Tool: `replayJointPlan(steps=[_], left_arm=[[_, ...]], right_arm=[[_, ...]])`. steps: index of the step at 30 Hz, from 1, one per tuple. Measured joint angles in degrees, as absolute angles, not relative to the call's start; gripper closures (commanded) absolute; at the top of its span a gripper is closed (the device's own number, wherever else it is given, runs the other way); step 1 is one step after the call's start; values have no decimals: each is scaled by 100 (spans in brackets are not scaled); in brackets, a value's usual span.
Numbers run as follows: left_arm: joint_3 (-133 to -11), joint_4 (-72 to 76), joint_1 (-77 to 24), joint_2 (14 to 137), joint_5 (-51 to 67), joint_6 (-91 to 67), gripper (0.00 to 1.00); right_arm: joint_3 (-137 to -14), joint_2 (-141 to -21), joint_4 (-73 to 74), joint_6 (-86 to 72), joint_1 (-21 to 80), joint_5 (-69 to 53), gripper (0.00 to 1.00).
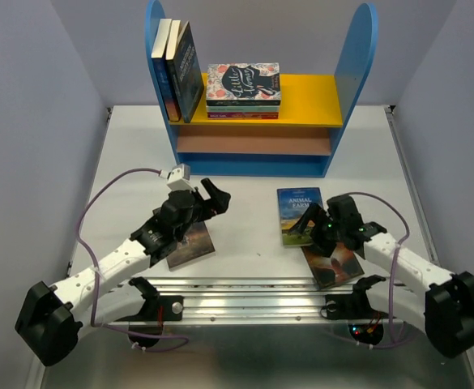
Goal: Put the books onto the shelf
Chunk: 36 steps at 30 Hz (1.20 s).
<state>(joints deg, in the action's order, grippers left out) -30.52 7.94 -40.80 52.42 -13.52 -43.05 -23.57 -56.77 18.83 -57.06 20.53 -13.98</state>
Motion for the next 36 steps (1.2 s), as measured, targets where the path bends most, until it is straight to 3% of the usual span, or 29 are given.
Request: replayJointPlan(steps=[3,7,15,22,25,36], left_arm=[[-3055,854,-4080,5524,-1256,-4318,1],[-3087,974,-4080,6069,-991,-4316,1],[-3496,1350,-4080,6989,-423,-4309,1],[-4069,1806,-4200,8012,156,-4316,1],[-4407,1938,-4429,8499,272,-4316,9],[-5142,2104,-4860,9972,537,-4456,16]], right_arm=[[-2842,-6300,1890,-5719,2860,-937,0],[-3291,-6539,2198,-5642,3168,-445,0],[-3911,-5634,3262,-5398,3166,945,0],[-4412,-6425,3227,-4781,2324,1219,0],[-4401,-6799,2888,-4434,1601,1068,0],[-4160,-7881,1326,-3754,1048,447,0]])
